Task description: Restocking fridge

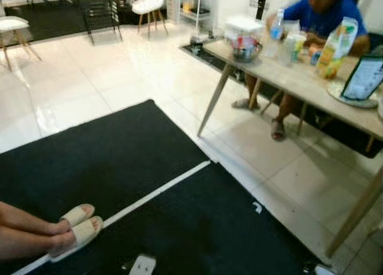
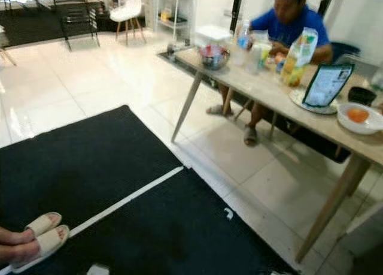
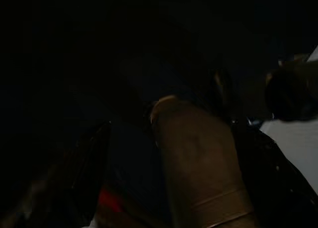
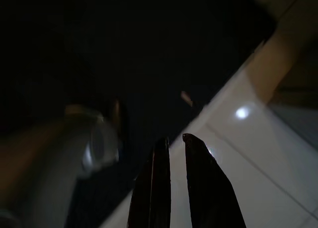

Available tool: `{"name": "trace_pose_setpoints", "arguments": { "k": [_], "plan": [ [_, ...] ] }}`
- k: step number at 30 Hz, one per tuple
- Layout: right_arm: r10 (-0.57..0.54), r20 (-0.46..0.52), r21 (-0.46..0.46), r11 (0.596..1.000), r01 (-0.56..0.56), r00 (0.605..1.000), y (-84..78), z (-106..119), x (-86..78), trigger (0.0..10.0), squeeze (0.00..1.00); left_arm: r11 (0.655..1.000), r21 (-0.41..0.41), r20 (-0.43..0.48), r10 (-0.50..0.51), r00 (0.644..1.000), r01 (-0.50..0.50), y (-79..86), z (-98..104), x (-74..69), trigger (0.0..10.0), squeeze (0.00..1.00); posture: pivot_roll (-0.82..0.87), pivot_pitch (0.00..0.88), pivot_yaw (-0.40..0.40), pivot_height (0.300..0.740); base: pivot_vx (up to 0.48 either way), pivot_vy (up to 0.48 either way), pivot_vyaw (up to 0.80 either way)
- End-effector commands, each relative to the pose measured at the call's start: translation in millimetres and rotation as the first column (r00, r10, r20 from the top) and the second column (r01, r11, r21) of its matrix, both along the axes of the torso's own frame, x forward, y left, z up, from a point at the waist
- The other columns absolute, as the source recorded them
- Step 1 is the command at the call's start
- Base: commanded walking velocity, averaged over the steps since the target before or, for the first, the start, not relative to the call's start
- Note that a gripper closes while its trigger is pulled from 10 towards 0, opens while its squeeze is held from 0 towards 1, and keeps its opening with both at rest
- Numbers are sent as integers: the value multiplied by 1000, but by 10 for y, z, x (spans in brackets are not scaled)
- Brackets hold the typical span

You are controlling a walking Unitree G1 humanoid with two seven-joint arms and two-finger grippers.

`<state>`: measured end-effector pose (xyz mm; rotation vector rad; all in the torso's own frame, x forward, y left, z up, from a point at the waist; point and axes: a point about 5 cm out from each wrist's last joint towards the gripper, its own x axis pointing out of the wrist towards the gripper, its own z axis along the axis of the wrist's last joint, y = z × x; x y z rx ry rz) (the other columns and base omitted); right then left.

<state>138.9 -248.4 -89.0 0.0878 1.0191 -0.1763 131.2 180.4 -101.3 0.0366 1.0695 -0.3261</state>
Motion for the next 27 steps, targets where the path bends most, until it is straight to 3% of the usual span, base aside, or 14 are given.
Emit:
{"name": "trace_pose_setpoints", "arguments": {
  "k": [1,17,27],
  "plan": [
    [-10,-24,17,1000,10,1000,50,-40,-71,10000,0,1000,-7,-103,-7,995,7,-26,-88,-258,10000,0,-48,48,-37,740,345,0,-800],
    [-5,-16,10,1000,5,1000,65,-38,-53,10000,0,1000,-7,-103,-11,995,11,-31,-87,-252,10000,0,-47,51,-35,740,347,0,-767],
    [0,-19,7,1000,0,1000,80,-44,-61,10000,0,1000,-9,-103,-8,995,7,-43,-90,-258,10000,0,-46,51,-36,740,348,0,0]
  ]
}}
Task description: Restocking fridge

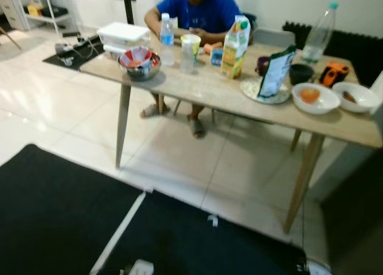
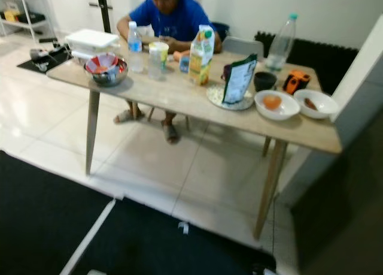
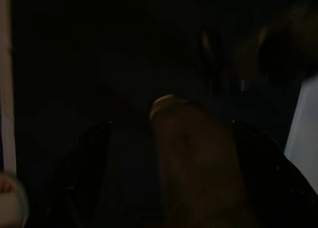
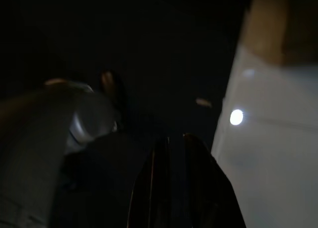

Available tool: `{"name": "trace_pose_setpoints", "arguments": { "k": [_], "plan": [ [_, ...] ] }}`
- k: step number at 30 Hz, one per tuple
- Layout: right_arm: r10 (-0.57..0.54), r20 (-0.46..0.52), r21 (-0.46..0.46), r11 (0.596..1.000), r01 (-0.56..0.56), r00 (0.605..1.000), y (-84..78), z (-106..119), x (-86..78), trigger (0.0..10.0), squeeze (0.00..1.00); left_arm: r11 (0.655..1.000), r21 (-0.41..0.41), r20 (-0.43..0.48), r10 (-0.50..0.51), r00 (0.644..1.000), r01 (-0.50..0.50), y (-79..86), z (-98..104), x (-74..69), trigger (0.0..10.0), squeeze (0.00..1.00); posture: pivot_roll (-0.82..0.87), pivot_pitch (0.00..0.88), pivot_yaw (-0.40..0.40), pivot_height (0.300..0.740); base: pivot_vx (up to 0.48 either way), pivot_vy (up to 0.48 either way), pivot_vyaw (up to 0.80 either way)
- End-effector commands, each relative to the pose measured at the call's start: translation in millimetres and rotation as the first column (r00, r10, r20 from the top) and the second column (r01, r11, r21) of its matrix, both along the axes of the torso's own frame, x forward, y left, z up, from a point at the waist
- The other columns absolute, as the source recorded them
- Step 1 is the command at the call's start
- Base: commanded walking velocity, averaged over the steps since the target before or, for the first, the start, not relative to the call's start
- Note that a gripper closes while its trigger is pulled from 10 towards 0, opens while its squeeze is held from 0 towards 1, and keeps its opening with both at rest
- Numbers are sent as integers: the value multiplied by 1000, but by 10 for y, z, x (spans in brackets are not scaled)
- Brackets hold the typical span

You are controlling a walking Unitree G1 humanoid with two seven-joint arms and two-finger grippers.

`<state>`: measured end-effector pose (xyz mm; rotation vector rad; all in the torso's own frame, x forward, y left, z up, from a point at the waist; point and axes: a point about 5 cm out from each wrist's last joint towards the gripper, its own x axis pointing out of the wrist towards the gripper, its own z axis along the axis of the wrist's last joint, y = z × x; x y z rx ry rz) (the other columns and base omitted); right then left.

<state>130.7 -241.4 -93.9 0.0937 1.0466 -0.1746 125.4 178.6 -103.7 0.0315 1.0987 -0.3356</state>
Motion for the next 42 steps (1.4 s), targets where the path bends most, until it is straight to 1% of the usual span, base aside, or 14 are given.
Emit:
{"name": "trace_pose_setpoints", "arguments": {
  "k": [1,12,28,32,37,42],
  "plan": [
    [1,8,-1,1000,-1,1000,13,5,21,10000,0,1000,-5,-73,-1,997,1,-26,-65,-199,10000,0,-46,51,-36,740,345,0,0],
    [4,9,-4,1000,-4,1000,13,7,28,10000,0,1000,-2,-70,6,998,-6,-34,-64,-188,10000,0,-46,50,-38,740,312,0,0],
    [8,13,-5,1000,-8,1000,19,12,47,10000,0,1000,5,-65,22,998,-22,-32,-64,-181,10000,0,-47,49,-39,740,0,0,0],
    [10,15,-3,1000,-10,1000,26,13,55,10000,0,999,1,-58,37,998,-37,-33,-60,-168,10000,0,-47,49,-40,740,0,0,0],
    [12,17,-2,1000,-12,1000,32,13,58,10000,0,1000,-7,-62,29,998,-30,-42,-61,-169,10000,0,-47,50,-39,740,0,0,0],
    [14,17,-1,1000,-14,1000,36,13,60,10000,0,1000,-10,-64,21,998,-22,-49,-61,-169,10000,0,-46,49,-41,740,0,-340,0]
  ]
}}
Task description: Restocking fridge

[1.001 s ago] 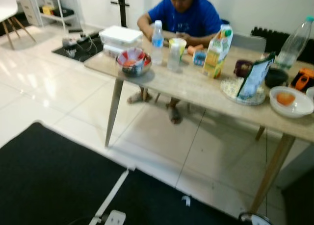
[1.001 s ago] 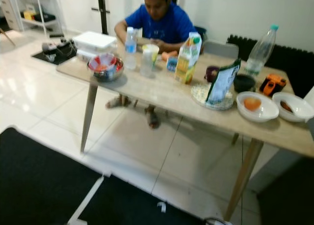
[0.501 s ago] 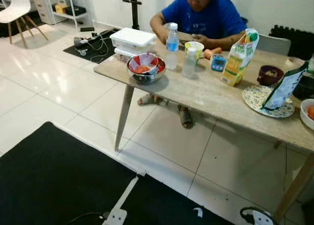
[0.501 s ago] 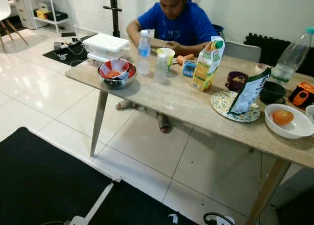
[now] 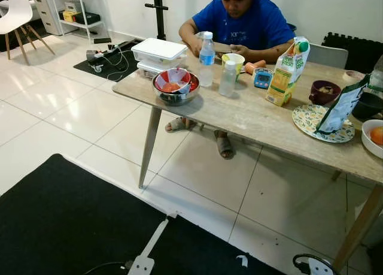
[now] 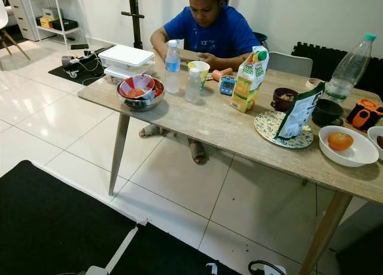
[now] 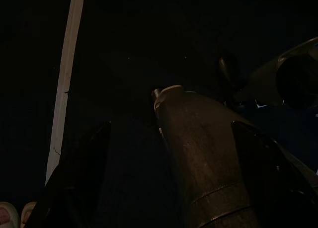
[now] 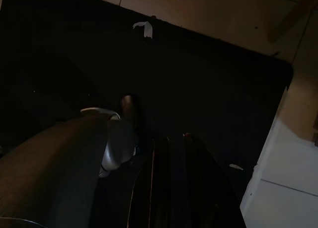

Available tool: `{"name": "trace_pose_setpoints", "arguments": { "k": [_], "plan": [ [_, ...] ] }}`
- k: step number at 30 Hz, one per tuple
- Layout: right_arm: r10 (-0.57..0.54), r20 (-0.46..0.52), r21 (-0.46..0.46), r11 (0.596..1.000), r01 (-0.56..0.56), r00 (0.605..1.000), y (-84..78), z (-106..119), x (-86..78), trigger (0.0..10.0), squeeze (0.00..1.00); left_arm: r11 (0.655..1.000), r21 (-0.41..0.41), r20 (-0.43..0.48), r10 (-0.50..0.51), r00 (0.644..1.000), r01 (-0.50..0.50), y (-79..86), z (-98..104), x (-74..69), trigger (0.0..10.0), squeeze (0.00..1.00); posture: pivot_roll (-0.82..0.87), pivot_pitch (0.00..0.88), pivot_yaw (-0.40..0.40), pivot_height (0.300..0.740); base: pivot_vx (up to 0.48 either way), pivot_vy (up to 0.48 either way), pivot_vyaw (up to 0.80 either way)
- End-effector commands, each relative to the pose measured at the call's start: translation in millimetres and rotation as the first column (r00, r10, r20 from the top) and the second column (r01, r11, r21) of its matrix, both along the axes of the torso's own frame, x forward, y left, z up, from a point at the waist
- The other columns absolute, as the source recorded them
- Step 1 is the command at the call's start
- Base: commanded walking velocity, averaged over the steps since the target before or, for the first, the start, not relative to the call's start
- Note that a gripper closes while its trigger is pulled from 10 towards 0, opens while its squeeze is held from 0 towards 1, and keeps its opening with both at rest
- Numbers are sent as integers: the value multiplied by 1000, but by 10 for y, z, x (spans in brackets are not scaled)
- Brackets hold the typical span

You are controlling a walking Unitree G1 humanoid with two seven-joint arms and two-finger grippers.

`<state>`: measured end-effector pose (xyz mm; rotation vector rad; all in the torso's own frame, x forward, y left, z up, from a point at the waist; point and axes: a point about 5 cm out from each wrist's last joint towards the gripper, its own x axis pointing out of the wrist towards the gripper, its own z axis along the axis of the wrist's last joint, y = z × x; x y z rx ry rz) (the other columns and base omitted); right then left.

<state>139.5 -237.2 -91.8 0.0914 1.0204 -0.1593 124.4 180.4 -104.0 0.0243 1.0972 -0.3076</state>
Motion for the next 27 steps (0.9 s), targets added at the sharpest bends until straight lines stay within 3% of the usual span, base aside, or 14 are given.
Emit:
{"name": "trace_pose_setpoints", "arguments": {
  "k": [1,19,27],
  "plan": [
    [2,-10,-4,1000,-2,1000,-5,-9,-27,10000,0,1000,-20,-66,-6,998,5,-67,-58,-160,10000,0,-46,49,-41,740,0,-409,0],
    [13,-7,-1,1000,-13,1000,17,-9,-16,10000,0,1000,-20,-66,-12,998,11,-58,-56,-159,10000,0,-45,46,-40,740,0,-404,0],
    [18,-7,0,1000,-18,1000,24,-11,-14,10000,0,1000,-3,-54,16,998,-16,-16,-49,-142,10000,0,-44,44,-39,740,0,-107,0]
  ]
}}
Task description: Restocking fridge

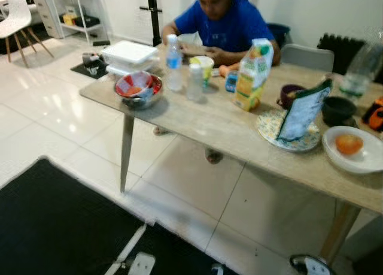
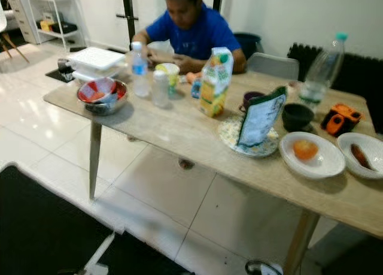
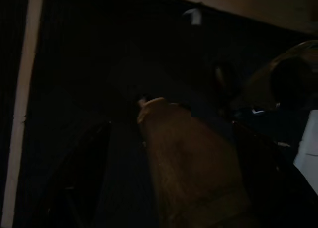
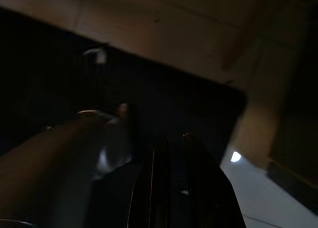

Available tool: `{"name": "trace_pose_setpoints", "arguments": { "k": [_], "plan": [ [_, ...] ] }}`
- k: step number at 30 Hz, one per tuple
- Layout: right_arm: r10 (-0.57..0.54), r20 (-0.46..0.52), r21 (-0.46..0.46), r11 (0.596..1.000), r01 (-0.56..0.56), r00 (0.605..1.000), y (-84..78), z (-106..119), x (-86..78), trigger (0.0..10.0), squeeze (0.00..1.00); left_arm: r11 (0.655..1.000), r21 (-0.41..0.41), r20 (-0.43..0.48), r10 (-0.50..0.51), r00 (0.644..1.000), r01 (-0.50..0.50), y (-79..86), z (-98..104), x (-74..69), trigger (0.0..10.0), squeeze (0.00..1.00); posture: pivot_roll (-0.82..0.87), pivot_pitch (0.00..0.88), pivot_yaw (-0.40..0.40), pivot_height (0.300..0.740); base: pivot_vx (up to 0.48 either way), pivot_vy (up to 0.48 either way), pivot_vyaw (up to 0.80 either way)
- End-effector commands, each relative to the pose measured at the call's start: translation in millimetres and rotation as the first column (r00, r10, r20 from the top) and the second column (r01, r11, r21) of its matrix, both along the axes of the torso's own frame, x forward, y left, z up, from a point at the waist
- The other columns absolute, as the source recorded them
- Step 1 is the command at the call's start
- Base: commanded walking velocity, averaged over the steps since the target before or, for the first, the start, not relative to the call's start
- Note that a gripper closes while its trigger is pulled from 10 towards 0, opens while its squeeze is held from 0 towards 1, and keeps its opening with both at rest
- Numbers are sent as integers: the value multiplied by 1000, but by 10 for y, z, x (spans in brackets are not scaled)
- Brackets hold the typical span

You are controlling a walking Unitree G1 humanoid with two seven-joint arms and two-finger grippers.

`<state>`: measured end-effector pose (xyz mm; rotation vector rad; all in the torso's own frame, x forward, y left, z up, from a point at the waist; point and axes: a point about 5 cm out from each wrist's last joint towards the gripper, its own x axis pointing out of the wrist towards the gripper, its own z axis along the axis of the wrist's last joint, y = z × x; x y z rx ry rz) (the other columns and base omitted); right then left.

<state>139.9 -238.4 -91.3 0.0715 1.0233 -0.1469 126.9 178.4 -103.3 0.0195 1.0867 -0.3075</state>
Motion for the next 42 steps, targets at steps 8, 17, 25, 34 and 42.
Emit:
{"name": "trace_pose_setpoints", "arguments": {
  "k": [8,17,25,34,42],
  "plan": [
    [0,-3,12,1000,0,1000,37,-16,-19,10000,0,999,15,-48,39,998,-38,34,-47,-141,10000,0,-44,45,-39,740,0,0,0],
    [-21,214,305,951,-46,977,162,150,308,10000,0,999,36,-40,40,998,-39,69,-42,-132,10000,0,-46,51,-35,740,0,0,0],
    [126,463,571,714,-404,877,393,497,713,10000,1000,999,36,-47,36,998,-35,53,-51,-158,10000,0,-50,51,-39,740,0,0,0],
    [308,721,538,316,-781,621,701,990,983,10000,1000,999,32,-47,26,999,-25,29,-53,-154,10000,0,-50,51,-38,740,0,0,0],
    [209,900,348,180,-920,381,888,1660,1295,10000,1000,999,34,-47,24,999,-23,31,-52,-151,10000,0,-47,54,-41,740,0,0,0]
  ]
}}
